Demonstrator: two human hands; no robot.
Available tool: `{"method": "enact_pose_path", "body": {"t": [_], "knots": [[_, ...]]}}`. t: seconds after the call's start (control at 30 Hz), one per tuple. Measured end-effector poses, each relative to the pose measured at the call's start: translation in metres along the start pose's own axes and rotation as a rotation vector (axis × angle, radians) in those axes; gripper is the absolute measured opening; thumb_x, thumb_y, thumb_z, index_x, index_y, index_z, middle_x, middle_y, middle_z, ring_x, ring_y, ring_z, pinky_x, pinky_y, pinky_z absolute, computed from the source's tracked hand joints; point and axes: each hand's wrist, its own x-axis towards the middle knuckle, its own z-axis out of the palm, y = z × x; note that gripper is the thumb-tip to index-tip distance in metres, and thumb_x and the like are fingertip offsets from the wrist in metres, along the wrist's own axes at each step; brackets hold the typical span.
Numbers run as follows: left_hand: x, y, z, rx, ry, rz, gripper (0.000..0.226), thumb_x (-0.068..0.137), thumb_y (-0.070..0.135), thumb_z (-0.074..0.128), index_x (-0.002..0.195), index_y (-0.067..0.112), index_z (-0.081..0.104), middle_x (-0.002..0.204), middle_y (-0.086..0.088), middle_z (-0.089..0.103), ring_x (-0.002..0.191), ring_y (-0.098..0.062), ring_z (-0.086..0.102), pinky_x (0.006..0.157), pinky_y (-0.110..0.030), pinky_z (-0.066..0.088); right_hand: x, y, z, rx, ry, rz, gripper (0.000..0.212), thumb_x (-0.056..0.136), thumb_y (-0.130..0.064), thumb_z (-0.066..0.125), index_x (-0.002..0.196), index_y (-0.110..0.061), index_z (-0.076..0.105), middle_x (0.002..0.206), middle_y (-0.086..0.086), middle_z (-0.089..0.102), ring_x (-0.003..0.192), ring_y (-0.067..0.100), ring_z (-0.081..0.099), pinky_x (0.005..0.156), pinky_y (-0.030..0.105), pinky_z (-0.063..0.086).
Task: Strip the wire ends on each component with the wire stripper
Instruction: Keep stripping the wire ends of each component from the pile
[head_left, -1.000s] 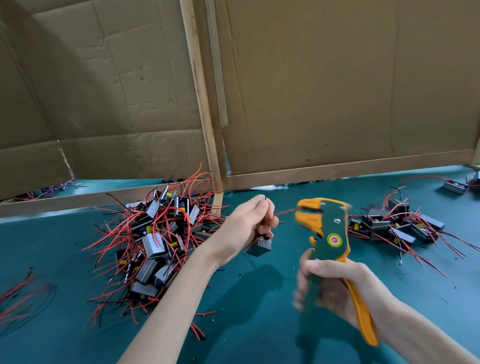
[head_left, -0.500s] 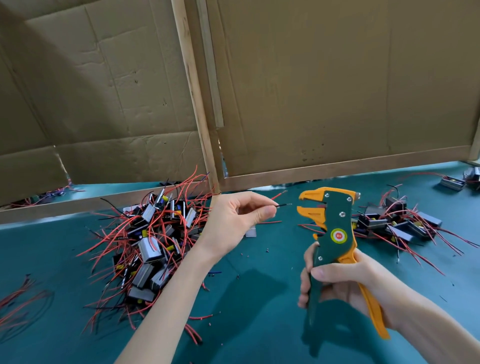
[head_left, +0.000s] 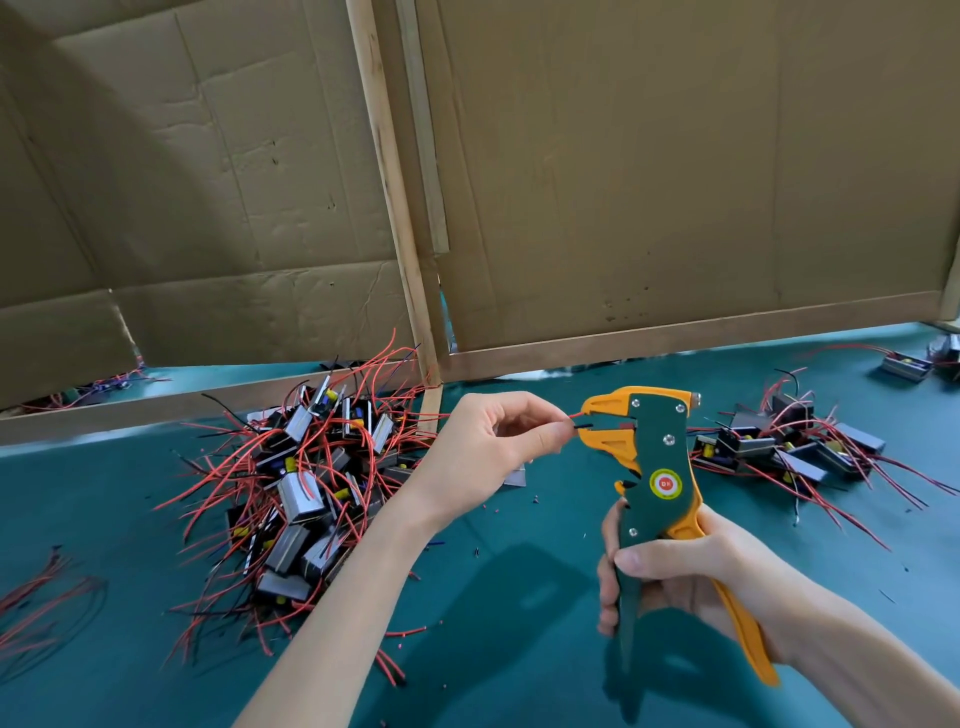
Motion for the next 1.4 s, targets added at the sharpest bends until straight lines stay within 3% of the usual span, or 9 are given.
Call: {"method": "enact_pose_path", "body": {"t": [0.33,0.53,0.7,0.8,1.07,1.17,1.23,1.33,1.4], "knots": [[-0.002,0.005,-0.01,0.023,-0.078,-0.062,0.015,0.087,0.017,0.069,0.075,0.025,0.073,0.06,0.014,0.059,0.056,-0.005,0.043,0.052,-0.013,0.035,-0.005,0.002,0.009,-0.108,0.094,0.03,0.028,0.061,-0.026,0.084,0.068,-0.011,0.06,0.058,0.024,0.055,0.049,0.033,0.057,0.054,0.04,0.052],[-0.001,-0.005,-0.014,0.078,-0.101,-0.159,0.01,0.088,0.019,0.069,0.079,0.022,0.073,0.059,0.012,0.056,0.054,-0.006,0.044,0.049,-0.014,0.037,0.001,0.019,0.028,-0.077,0.295,0.016,0.032,0.065,-0.027,0.071,0.053,-0.008,0.047,0.044,0.017,0.043,0.034,0.025,0.042,0.042,0.029,0.041],[0.003,-0.019,-0.01,0.174,-0.044,-0.197,0.008,0.088,0.019,0.068,0.081,0.02,0.071,0.072,-0.001,0.062,0.067,-0.012,0.05,0.065,-0.025,0.043,0.007,0.016,0.026,0.305,0.112,0.177,0.022,0.056,-0.007,0.077,0.071,-0.002,0.062,0.069,0.022,0.057,0.058,0.036,0.061,0.061,0.045,0.055],[0.006,-0.02,-0.015,0.269,0.058,-0.131,0.013,0.088,0.014,0.068,0.078,0.022,0.069,0.075,0.001,0.069,0.07,-0.007,0.058,0.073,-0.024,0.046,0.012,0.012,0.015,0.513,0.161,0.184,0.034,0.045,0.005,0.079,0.076,0.002,0.066,0.078,0.023,0.062,0.067,0.038,0.065,0.066,0.049,0.058],[0.046,0.016,0.034,0.374,0.352,0.236,0.007,0.085,0.008,0.069,0.085,0.012,0.074,0.078,0.011,0.068,0.069,0.005,0.057,0.07,-0.007,0.041,0.016,0.009,-0.013,0.625,0.303,0.259,0.018,0.073,0.0,0.052,0.089,0.004,0.059,0.085,0.024,0.064,0.071,0.039,0.068,0.067,0.049,0.059],[0.071,0.027,0.087,0.311,0.263,0.278,0.01,0.087,0.007,0.066,0.094,0.006,0.073,0.092,-0.006,0.072,0.082,-0.011,0.063,0.082,-0.023,0.049,0.016,0.011,-0.013,0.586,0.288,0.301,0.023,0.067,0.0,0.056,0.088,0.007,0.062,0.083,0.025,0.064,0.069,0.039,0.067,0.066,0.049,0.059],[0.08,0.028,0.115,0.306,0.061,0.208,0.02,0.091,0.006,0.061,0.109,0.005,0.069,0.109,-0.013,0.068,0.099,-0.022,0.061,0.094,-0.034,0.046,0.015,0.011,-0.013,0.558,0.266,0.317,0.021,0.064,0.0,0.058,0.08,0.009,0.066,0.08,0.024,0.065,0.067,0.039,0.068,0.062,0.048,0.058],[0.074,0.019,0.131,0.413,-0.208,0.139,0.031,0.093,0.009,0.058,0.124,0.01,0.063,0.133,-0.012,0.056,0.126,-0.023,0.048,0.107,-0.026,0.03,0.015,0.011,-0.015,0.554,0.267,0.318,0.021,0.072,-0.001,0.051,0.084,0.008,0.066,0.083,0.025,0.065,0.069,0.039,0.069,0.061,0.048,0.058],[0.062,0.012,0.117,0.398,-0.209,0.146,0.028,0.093,0.007,0.057,0.119,0.011,0.067,0.133,-0.01,0.057,0.126,-0.018,0.047,0.103,-0.017,0.028,0.016,0.012,-0.016,0.582,0.264,0.306,0.023,0.072,-0.001,0.05,0.091,0.006,0.062,0.085,0.025,0.064,0.071,0.04,0.068,0.065,0.05,0.058]]}}
